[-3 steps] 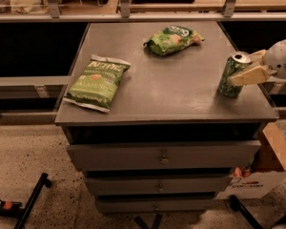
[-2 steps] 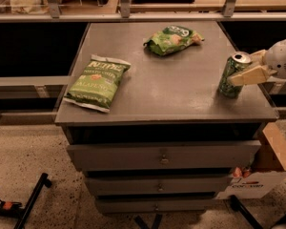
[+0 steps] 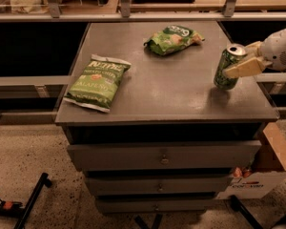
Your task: Move green can near green rice chip bag
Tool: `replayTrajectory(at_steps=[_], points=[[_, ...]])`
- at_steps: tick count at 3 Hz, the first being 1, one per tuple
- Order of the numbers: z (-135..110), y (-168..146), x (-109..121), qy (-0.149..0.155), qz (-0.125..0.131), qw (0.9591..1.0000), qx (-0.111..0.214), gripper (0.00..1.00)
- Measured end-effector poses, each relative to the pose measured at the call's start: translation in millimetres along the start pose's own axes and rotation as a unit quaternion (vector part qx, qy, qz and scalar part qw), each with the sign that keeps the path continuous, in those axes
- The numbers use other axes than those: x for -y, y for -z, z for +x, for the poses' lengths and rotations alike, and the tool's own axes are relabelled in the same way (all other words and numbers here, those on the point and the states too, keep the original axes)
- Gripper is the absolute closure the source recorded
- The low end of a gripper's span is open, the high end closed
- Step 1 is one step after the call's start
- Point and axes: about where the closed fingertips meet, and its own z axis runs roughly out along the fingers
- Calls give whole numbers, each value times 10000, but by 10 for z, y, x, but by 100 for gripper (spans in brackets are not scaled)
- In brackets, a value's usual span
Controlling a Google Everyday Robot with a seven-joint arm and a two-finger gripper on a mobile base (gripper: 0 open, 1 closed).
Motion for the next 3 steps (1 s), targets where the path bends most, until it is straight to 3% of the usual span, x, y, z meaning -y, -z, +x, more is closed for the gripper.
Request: replayTrajectory(at_steps=[1,3], points=[[-274,39,107,157,51,9997,186,100],[-487,28,462,159,596,9978,254,100]])
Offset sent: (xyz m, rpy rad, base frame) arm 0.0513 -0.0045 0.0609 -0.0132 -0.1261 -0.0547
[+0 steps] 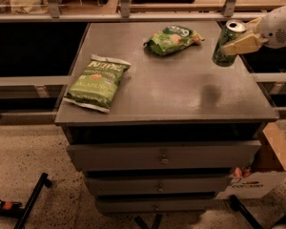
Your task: Move green can near green rice chip bag
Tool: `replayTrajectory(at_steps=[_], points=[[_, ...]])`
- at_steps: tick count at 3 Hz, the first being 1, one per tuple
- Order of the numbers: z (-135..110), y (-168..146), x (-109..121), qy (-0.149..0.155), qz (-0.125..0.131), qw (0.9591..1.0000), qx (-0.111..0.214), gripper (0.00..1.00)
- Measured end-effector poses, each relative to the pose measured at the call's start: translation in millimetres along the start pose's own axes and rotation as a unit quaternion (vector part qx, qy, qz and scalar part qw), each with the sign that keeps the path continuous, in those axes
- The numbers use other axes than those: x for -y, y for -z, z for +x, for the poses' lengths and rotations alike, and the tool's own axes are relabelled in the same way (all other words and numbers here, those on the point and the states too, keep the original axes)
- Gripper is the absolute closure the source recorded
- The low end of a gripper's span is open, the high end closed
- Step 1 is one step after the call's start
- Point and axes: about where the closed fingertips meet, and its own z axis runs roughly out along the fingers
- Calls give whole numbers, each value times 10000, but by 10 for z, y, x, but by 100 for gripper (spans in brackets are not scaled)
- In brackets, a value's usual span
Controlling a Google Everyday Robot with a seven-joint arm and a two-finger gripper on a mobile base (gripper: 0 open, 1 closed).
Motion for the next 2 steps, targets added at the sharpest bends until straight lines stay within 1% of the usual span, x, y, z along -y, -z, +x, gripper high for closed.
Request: replayTrajectory(at_steps=[1,2], points=[[-65,-191,168,-74,313,9994,81,100],[-113,-402,298,-141,485,9986,133,100]])
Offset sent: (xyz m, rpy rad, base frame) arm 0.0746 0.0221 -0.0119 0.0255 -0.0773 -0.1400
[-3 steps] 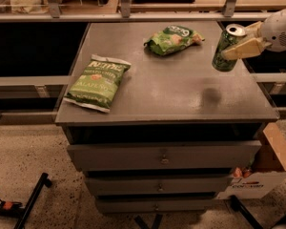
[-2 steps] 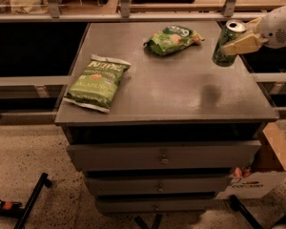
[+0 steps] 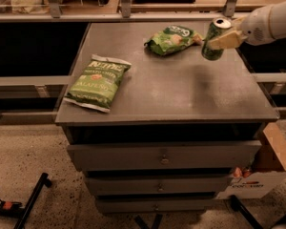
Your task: Move green can near green rice chip bag
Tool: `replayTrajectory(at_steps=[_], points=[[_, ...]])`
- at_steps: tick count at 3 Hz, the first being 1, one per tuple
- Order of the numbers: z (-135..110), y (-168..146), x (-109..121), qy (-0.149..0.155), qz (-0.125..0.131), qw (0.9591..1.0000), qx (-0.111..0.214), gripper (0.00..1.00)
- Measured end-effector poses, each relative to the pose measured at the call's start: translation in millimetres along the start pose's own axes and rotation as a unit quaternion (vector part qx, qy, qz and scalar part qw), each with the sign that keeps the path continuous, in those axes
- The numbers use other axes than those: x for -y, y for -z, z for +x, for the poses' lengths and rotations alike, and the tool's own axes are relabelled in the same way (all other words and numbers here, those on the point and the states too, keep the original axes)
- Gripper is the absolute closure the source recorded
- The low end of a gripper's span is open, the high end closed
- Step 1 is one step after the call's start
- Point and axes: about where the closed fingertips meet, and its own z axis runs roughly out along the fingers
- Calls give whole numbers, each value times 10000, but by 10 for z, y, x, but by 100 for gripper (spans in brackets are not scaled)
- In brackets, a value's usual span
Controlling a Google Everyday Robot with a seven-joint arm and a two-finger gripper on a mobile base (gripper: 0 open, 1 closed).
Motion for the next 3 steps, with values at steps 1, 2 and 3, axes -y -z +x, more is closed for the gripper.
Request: replayTrajectory(at_steps=[1,2,3], points=[[-30,-234,99,-105,71,9999,-6,100],[-36,-443,166,-204,88,9997,-78,100],[-4,-594,241,-342,177,9992,-127,100]])
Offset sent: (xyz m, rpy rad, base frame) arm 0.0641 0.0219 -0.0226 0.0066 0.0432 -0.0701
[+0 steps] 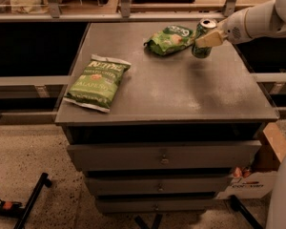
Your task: Move green can near green rice chip bag
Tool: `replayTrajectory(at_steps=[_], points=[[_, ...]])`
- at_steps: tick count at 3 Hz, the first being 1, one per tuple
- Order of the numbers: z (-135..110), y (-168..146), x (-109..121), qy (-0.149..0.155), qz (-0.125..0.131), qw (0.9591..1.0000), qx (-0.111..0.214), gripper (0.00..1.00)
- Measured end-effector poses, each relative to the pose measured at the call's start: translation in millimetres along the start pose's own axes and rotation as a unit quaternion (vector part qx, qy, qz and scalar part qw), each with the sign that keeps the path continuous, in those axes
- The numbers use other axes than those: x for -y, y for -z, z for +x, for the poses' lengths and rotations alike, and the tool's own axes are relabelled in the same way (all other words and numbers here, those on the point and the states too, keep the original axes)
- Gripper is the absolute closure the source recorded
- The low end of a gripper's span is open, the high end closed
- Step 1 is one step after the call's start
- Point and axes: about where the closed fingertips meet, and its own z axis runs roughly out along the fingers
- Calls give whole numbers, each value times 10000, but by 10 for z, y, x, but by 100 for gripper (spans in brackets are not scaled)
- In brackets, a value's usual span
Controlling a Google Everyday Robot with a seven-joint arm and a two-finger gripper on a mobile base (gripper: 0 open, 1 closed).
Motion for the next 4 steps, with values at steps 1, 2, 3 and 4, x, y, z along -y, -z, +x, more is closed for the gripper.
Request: replayTrajectory(at_steps=[1,2,3,4], points=[[27,-121,13,-57,-40,10000,-36,100],[54,-234,2,-75,-124,9999,-80,100],[69,-338,-25,-28,-218,9996,-184,82],[38,-386,-46,21,-237,9994,-250,59]])
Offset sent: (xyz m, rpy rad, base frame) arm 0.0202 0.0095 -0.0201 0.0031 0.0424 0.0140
